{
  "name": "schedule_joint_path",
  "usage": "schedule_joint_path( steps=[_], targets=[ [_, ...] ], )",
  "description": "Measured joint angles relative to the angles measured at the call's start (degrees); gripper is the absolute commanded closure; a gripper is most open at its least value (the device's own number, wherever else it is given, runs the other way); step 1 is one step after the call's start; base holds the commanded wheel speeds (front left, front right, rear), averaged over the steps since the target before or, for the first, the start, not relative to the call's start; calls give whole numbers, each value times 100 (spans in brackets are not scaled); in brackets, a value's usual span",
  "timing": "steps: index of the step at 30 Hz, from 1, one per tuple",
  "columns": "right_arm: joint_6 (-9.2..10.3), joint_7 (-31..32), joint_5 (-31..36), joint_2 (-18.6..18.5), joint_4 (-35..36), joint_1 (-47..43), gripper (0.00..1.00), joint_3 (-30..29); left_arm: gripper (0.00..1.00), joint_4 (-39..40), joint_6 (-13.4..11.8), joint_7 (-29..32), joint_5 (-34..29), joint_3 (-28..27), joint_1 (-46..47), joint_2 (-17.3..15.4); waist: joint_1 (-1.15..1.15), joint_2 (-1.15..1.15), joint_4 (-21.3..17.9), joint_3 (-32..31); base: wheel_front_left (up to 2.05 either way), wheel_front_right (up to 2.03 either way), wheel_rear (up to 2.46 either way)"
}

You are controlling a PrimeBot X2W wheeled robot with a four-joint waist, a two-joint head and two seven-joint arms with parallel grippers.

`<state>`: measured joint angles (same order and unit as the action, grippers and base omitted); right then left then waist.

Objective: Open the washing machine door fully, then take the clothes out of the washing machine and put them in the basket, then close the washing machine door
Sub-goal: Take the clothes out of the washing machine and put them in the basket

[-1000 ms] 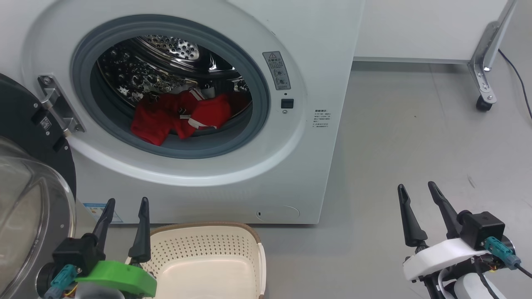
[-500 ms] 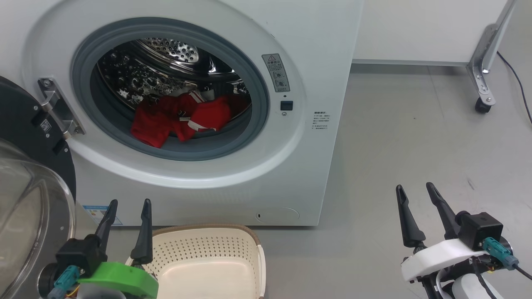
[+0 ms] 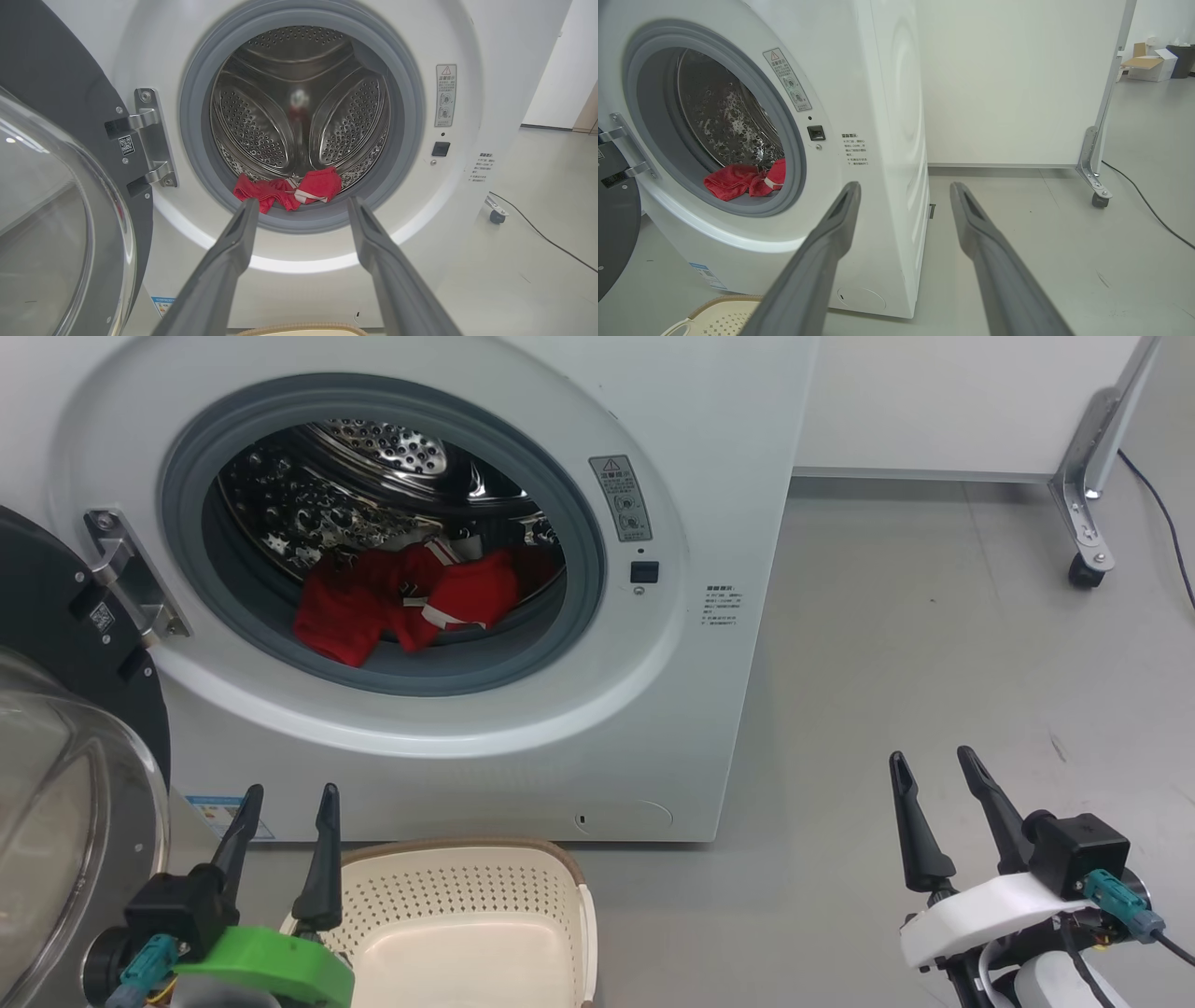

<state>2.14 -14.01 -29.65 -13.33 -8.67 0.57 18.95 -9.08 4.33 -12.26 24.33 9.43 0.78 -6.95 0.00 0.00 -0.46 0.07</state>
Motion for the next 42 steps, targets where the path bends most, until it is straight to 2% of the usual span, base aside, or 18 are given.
schedule_joint_path(
  steps=[13, 22, 29, 32, 37, 42],
  targets=[
    [-31, -1, 1, 35, 67, 0, 0, 24, 0, 197, -52, 40, -22, -32, -81, -81, 0, 0, -138, 300, 0, 0, 0],
    [-51, 0, 33, 69, 175, 13, 0, 136, 0, 401, -60, 207, -75, -85, -40, -204, 0, 0, -346, 769, 0, 0, 0],
    [-52, 0, 55, 78, 258, 82, 0, 165, 0, 530, -103, 366, -98, -170, 366, -356, 0, 0, -566, 1173, 0, 0, 0],
    [-54, 0, 76, 77, 289, 162, 0, 177, 0, 532, -113, 606, -78, -241, 636, -427, 0, 0, -695, 1387, 0, 0, 0],
    [-57, 0, 108, 126, 372, 322, 0, 219, 0, 521, -309, 1035, 109, -617, 1289, -558, 1, 0, -987, 1829, 0, 0, 0],
    [-57, 0, 124, 279, 376, 477, 0, 249, 0, 363, -337, 1549, 280, -786, 1903, -821, 2, 0, -1267, 2188, 0, 0, 0]
  ],
)
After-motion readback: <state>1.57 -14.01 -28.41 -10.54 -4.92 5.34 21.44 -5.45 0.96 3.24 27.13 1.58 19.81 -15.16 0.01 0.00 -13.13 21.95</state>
